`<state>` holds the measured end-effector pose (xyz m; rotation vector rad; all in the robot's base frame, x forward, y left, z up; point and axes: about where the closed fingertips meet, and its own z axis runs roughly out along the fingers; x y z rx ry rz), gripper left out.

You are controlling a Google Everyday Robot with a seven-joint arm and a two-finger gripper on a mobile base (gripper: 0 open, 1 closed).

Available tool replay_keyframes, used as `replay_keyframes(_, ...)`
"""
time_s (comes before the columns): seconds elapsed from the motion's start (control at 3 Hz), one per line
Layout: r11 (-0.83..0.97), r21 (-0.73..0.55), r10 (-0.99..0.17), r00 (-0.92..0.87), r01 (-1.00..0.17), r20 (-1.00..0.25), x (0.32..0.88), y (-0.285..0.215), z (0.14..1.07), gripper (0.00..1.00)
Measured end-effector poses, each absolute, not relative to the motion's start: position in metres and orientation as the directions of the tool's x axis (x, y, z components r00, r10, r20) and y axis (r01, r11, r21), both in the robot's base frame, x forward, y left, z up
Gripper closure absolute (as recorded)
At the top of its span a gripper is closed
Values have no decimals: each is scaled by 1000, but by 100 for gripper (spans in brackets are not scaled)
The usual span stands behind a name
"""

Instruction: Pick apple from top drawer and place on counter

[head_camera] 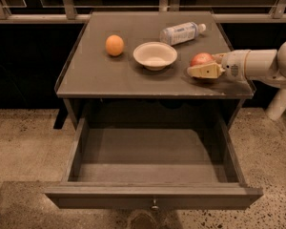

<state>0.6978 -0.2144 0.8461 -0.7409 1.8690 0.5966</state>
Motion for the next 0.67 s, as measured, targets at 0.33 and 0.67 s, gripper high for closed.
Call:
replay_keyframes(0.33, 691, 76, -227, -315, -719, -922, 698, -214, 846, 0)
replay_keyframes(0.67, 691, 76, -227, -315, -719, -922, 698, -214, 846, 0)
